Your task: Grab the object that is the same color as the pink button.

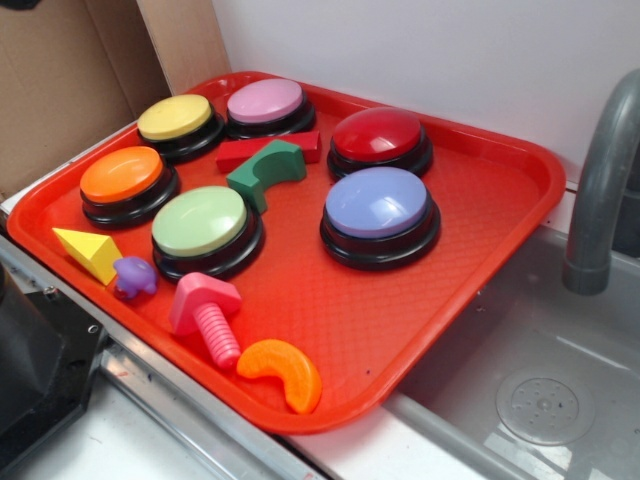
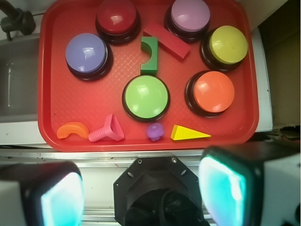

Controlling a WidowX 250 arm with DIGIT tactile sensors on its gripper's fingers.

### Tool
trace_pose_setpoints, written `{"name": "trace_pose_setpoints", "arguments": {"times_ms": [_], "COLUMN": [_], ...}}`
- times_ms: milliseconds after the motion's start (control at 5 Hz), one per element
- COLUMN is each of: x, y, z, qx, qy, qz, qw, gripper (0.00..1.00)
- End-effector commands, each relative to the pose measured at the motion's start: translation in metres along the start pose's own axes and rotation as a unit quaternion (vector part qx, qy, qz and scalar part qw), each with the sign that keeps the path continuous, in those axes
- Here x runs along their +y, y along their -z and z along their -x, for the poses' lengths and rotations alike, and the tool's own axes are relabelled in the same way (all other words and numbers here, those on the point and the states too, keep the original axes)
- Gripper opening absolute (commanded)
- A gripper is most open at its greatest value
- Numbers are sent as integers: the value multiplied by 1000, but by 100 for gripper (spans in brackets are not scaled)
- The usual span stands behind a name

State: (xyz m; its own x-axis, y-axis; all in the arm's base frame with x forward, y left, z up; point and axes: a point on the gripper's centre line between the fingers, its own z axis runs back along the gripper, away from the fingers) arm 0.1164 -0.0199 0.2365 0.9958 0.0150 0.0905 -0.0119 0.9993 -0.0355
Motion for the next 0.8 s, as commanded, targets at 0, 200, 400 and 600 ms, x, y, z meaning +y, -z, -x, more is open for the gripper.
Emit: {"name": "trace_pose_setpoints", "arguments": {"times_ms": [0,200,400,600], "x": [0,-4,-17,-26], "y": [0,22,52,86], "z": [0,2,4,5], "qx": [0,16,30,33], "qy": [0,-26,-48,-58], "qz": [0,11,21,59], "qw": [1000,999,998,996], "gripper": [100,100,100,100]}}
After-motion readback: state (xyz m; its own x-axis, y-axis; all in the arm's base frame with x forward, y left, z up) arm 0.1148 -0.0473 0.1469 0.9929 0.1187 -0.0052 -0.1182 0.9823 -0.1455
